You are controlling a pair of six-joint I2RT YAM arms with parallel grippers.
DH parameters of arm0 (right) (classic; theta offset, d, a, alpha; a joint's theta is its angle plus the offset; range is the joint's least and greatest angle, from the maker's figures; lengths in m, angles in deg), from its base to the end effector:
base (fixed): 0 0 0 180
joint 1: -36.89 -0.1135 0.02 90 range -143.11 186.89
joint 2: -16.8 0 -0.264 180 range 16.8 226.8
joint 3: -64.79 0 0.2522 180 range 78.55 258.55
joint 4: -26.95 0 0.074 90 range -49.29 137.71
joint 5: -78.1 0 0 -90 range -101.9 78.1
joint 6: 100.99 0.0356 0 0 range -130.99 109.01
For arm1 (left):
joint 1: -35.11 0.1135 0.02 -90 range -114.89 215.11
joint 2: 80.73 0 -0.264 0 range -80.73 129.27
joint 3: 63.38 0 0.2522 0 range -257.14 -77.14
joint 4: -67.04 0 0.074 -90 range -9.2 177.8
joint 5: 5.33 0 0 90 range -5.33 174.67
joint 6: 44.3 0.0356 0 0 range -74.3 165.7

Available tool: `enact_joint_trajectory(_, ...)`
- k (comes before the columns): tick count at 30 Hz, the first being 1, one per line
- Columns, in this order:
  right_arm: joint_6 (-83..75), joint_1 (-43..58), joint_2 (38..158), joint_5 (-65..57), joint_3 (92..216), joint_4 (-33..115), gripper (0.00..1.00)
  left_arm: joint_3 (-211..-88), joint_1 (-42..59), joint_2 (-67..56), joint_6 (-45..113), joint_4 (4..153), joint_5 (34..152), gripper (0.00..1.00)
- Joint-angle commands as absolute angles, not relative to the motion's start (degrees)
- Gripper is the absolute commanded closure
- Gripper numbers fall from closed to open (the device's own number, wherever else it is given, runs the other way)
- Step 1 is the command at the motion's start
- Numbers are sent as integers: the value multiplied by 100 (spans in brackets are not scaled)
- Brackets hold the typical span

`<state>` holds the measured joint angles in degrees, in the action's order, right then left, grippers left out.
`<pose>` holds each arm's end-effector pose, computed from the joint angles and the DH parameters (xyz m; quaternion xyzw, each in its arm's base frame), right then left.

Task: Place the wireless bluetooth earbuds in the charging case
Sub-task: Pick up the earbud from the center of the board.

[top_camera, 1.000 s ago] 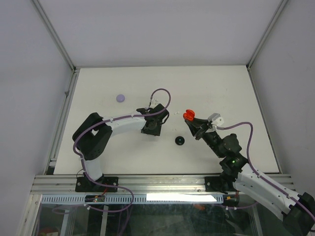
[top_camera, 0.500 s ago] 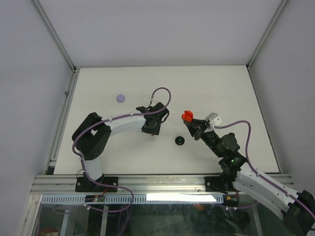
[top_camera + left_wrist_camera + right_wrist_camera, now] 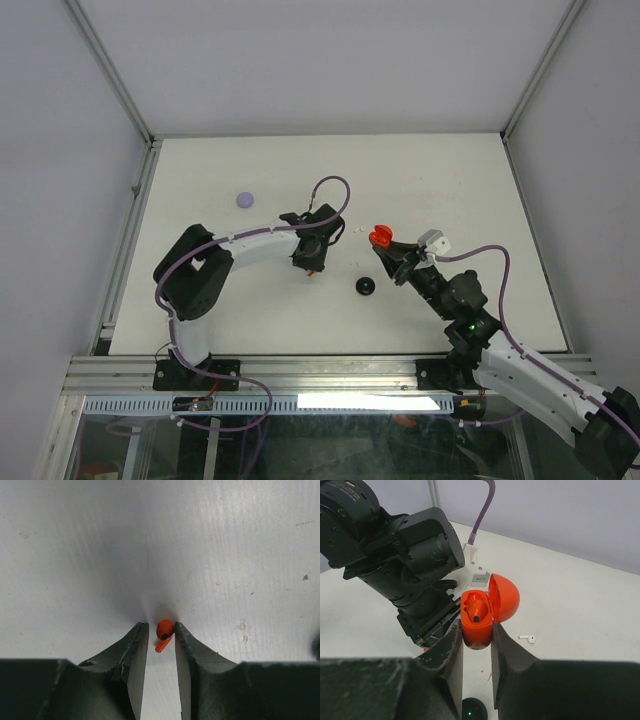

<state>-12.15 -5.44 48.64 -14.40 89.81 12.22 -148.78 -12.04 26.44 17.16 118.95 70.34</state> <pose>0.1154 0.1030 0.2379 -0.2279 0.6159 0.2517 0.7109 0.2531 -0.2599 0.1681 0.1413 0.9721 0.0111 0.1870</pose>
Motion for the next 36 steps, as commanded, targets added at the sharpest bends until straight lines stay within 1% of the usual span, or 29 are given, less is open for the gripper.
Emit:
enact_joint_trajectory(1,-1155,-564,4810,-1383,9032,826,100,-15062,-1164,2733,1867,11789,7171,72)
enact_joint_trajectory(6,-1177,-561,4792,-1376,9063,918,100,-15041,-1143,2816,1881,11793,7220,77)
enact_joint_trajectory(10,-1196,-557,4825,-1357,9075,934,100,-14986,-1139,2789,1873,11789,7249,85)
enact_joint_trajectory(18,-1183,-563,5084,-1080,9154,837,100,-14987,-1063,2140,1777,11732,7127,94)
enact_joint_trajectory(28,-1219,-561,5424,-829,9250,441,100,-15048,-1051,960,1886,11321,7002,94)
enact_joint_trajectory(36,-1170,-564,5784,-447,9251,-313,100,-14671,-1055,-320,2053,10281,7634,94)
